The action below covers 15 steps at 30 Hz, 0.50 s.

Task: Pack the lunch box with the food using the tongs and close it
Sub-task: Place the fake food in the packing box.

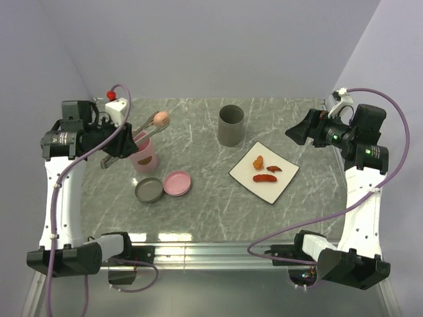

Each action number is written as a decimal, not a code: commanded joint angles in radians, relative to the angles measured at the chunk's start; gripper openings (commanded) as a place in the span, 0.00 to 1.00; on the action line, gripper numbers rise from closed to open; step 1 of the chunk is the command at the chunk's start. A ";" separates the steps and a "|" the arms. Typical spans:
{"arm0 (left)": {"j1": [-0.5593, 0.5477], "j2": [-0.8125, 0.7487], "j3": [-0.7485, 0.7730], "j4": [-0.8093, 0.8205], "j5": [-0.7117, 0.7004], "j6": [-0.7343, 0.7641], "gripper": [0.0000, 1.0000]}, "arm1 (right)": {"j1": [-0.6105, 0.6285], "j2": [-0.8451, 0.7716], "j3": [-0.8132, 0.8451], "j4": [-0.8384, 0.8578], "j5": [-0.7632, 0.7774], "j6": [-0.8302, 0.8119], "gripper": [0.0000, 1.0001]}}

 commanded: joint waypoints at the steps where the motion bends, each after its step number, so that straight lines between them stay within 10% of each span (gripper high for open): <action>1: 0.101 -0.018 -0.009 -0.091 0.065 0.071 0.34 | -0.008 0.002 0.003 0.030 -0.030 -0.013 1.00; 15: 0.275 -0.015 -0.063 -0.177 0.038 0.168 0.34 | -0.008 -0.010 -0.020 0.024 -0.046 -0.026 1.00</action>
